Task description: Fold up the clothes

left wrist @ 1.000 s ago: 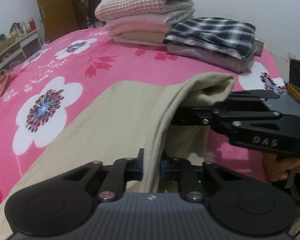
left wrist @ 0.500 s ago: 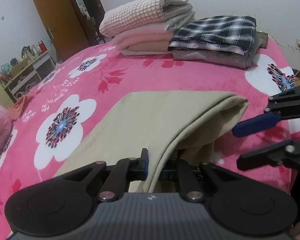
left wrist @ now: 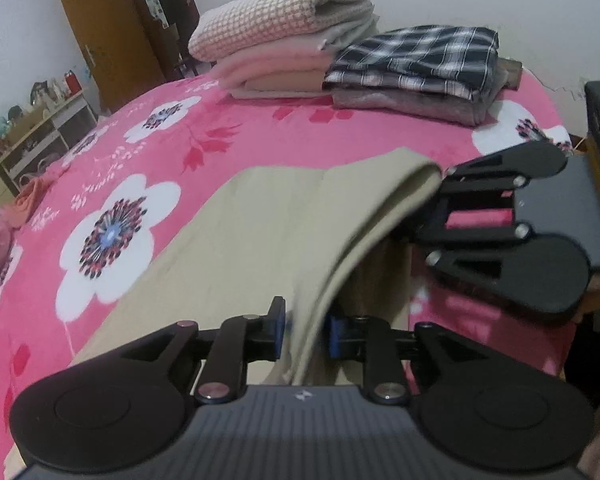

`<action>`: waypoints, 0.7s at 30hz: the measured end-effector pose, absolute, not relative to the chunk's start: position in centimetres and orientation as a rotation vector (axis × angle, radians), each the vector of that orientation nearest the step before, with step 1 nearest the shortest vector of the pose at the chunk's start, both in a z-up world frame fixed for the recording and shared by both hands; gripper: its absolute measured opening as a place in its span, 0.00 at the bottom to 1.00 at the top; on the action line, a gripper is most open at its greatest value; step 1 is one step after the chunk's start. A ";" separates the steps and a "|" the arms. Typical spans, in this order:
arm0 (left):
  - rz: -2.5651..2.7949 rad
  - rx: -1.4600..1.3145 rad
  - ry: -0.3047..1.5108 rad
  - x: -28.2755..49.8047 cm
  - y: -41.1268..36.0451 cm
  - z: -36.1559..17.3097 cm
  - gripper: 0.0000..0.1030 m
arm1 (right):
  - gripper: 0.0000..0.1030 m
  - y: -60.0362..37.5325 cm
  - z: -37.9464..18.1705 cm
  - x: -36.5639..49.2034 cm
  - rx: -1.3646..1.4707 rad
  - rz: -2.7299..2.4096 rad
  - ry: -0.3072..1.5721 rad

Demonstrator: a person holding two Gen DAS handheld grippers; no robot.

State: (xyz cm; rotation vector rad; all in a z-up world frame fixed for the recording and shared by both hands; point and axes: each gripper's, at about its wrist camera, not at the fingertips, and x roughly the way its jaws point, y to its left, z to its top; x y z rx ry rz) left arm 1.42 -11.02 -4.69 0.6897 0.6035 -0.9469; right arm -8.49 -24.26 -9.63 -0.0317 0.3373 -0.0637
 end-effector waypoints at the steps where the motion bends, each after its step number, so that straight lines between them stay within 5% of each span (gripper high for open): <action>1: -0.944 0.680 0.610 1.5 -10.7 -4.7 0.22 | 0.00 -24.5 -9.7 -8.8 -0.026 -0.057 0.335; 6: -0.922 0.641 0.605 1.4 -9.5 -4.6 0.09 | 0.02 -25.5 -8.7 -11.2 0.000 0.021 0.268; 21: -0.892 0.592 0.502 -0.1 -8.7 -3.9 0.07 | 0.02 -21.6 -9.0 -6.1 0.110 0.274 0.426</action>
